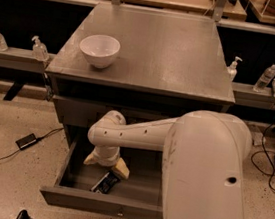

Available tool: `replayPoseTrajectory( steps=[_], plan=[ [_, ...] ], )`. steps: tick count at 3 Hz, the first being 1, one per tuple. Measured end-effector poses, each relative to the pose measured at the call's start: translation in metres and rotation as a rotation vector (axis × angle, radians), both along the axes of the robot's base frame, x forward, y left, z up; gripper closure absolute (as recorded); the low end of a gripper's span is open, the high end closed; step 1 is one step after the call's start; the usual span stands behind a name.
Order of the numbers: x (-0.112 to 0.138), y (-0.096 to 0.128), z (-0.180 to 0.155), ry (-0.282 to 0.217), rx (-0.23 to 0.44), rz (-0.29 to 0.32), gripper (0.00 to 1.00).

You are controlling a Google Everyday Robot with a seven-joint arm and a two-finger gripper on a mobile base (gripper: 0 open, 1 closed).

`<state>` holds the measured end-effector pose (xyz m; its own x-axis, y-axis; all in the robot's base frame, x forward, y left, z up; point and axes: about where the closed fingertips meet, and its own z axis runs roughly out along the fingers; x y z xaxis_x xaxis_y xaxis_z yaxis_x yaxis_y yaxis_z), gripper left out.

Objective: Pick rxbar blueberry from middle drawer and place on counter

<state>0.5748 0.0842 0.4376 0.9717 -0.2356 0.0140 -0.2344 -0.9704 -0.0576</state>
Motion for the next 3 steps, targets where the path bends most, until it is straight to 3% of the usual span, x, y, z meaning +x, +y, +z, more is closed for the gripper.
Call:
replayPoseTrajectory(
  steps=[1,2,3],
  plan=[
    [0.001,0.006,-0.034,0.023,-0.001,0.004,0.00],
    [-0.006,0.014,-0.089,0.067,0.012,-0.006,0.02],
    [-0.009,0.016,-0.109,0.083,0.036,-0.022,0.24]
  ],
)
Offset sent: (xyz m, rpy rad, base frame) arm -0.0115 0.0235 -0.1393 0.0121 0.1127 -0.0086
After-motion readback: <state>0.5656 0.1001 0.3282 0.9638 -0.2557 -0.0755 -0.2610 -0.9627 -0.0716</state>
